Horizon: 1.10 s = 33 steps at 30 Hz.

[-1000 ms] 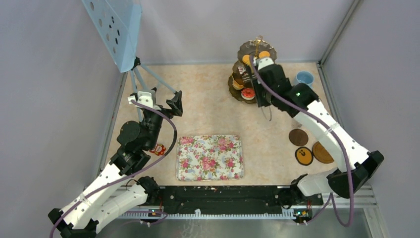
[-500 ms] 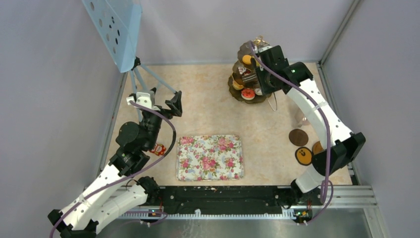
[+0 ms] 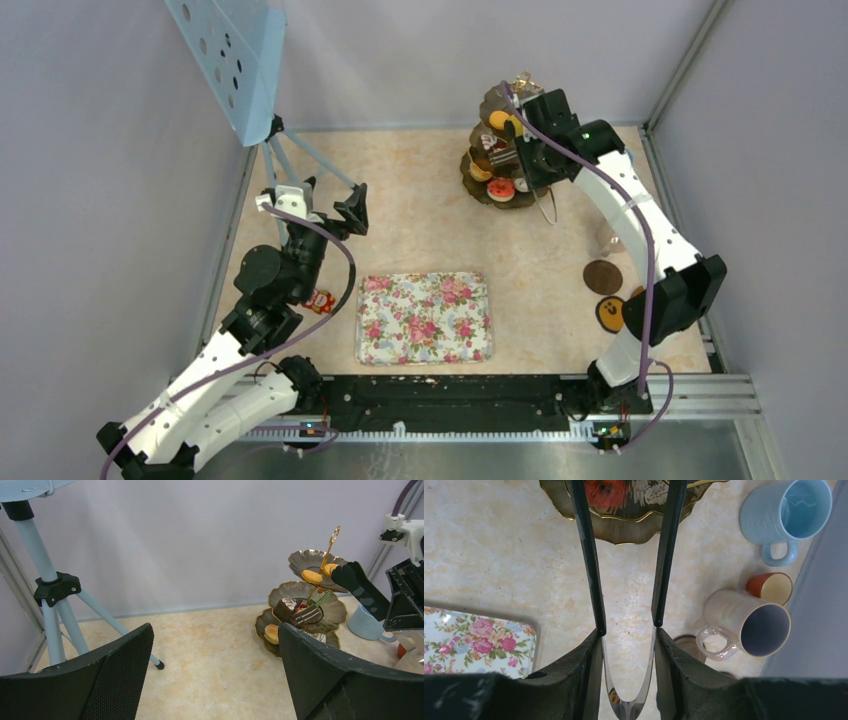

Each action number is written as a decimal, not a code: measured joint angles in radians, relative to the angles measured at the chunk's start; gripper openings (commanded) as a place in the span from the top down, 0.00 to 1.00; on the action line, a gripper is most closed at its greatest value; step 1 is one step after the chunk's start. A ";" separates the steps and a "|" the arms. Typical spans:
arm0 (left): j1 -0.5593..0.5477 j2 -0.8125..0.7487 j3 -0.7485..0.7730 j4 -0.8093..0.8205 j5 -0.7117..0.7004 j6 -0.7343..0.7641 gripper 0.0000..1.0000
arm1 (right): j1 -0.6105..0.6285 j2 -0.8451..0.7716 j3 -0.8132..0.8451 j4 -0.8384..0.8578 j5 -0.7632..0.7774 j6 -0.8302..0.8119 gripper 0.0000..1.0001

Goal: Serve the afternoon tea

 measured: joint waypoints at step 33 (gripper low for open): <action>0.000 0.000 0.000 0.000 0.000 0.000 0.01 | -0.010 0.039 0.034 -0.006 0.016 -0.027 0.54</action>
